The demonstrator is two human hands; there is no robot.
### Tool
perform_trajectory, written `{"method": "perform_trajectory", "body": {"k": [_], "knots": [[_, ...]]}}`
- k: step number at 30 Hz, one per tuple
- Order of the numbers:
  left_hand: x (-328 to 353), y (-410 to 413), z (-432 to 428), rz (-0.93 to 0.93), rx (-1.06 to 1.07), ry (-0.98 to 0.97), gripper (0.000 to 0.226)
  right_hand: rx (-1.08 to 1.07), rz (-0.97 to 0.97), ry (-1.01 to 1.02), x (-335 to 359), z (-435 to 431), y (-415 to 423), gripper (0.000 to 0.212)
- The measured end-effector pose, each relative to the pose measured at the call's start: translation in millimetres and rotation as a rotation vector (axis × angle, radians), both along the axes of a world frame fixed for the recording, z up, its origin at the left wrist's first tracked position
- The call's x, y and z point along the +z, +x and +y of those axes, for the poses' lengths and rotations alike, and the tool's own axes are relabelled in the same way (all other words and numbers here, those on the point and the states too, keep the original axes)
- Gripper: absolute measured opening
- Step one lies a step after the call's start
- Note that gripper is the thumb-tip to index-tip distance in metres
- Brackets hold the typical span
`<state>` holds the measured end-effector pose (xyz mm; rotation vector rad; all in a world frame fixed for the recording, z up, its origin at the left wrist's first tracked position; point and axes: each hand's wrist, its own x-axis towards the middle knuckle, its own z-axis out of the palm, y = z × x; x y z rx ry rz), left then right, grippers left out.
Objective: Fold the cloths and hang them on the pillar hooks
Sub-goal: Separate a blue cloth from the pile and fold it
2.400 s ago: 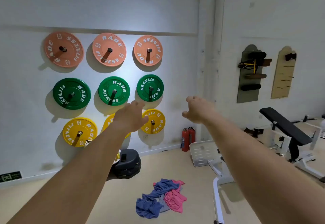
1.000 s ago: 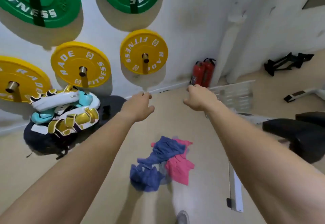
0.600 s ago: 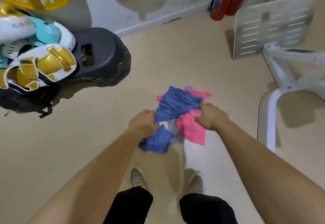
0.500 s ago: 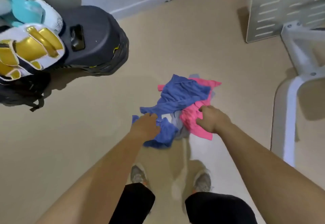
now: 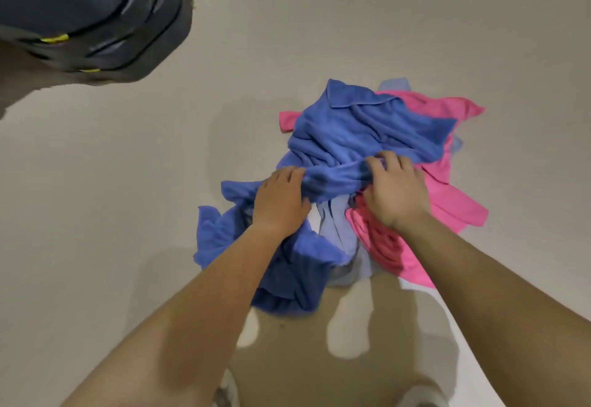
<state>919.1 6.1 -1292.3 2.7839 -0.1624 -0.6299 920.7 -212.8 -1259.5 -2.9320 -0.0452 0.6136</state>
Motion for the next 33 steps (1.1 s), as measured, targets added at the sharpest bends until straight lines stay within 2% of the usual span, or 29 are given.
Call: {"method": "perform_trajectory", "body": {"k": [2, 7, 10, 14, 19, 23, 26, 28, 30, 33], "knots": [[-20.5, 14.5, -6.3, -0.046, -0.036, -0.042, 0.041, 0.05, -0.079, -0.019, -21.7, -1.9, 14.0, 0.054], [-32.2, 16.8, -10.2, -0.042, -0.032, 0.01, 0.029, 0.092, 0.01, -0.098, -40.6, -7.1, 21.9, 0.037], [-8.4, 8.9, -8.0, 0.006, -0.052, 0.047, 0.024, 0.134, 0.018, -0.069, -18.1, -4.4, 14.4, 0.024], [55.3, -5.0, 6.3, 0.017, -0.019, 0.001, 0.018, 0.108, 0.093, 0.131, 43.9, -0.3, -4.9, 0.013], [201.5, -26.2, 29.3, 0.105, 0.0, -0.057, 0.017, 0.04, 0.14, 0.277, 184.6, 2.8, -40.4, 0.015], [351.2, -39.3, 40.4, 0.151, 0.074, -0.118, 0.032, -0.016, 0.163, 0.361, 340.4, 10.2, -54.2, 0.015], [474.3, -51.5, 49.0, 0.225, 0.187, -0.23, 0.015, -0.113, 0.191, 0.408, 466.6, 14.4, -65.1, 0.023], [557.5, -63.1, 53.8, 0.216, 0.266, -0.335, 0.008, -0.188, 0.186, 0.462, 545.1, 16.0, -74.8, 0.014], [636.6, -75.3, 54.8, 0.188, 0.32, -0.41, 0.01, -0.237, 0.177, 0.497, 619.4, 18.7, -84.9, 0.007], [734.1, -94.9, 50.8, 0.162, 0.341, -0.462, 0.015, -0.257, 0.156, 0.544, 717.6, 29.1, -100.0, 0.011]]}}
